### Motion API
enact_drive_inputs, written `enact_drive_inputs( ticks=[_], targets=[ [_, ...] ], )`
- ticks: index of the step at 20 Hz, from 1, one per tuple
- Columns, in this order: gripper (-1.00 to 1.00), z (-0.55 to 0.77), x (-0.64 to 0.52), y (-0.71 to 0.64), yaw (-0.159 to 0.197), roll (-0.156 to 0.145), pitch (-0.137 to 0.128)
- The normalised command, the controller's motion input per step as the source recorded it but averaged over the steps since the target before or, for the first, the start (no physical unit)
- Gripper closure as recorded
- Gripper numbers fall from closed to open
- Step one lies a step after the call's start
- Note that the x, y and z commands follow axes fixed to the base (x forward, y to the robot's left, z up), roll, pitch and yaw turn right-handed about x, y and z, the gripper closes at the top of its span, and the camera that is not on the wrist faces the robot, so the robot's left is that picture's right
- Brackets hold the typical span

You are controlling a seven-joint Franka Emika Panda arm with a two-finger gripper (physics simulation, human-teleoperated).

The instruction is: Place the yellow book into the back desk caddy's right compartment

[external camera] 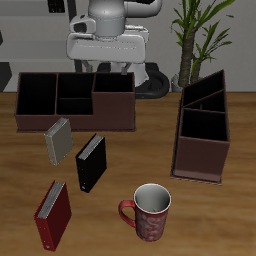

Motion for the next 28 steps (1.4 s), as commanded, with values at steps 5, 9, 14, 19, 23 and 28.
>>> enact_drive_inputs(
  ticks=[5, 9, 14, 19, 23, 28],
  targets=[
    [-1.00, -0.22, -0.06, -0.38, 0.026, 0.024, -0.019],
    [-1.00, -0.28, -0.06, -0.58, 0.018, -0.020, -0.007],
    [-1.00, -0.21, -0.03, -0.51, 0.004, 0.020, -0.012],
    [-1.00, -0.15, -0.08, -0.29, 0.000, -0.019, -0.024],
    [-1.00, -0.14, -0.09, -0.13, -0.012, -0.015, -0.012],
    [-1.00, -0.17, -0.13, -0.14, -0.042, -0.008, -0.039]
  ],
)
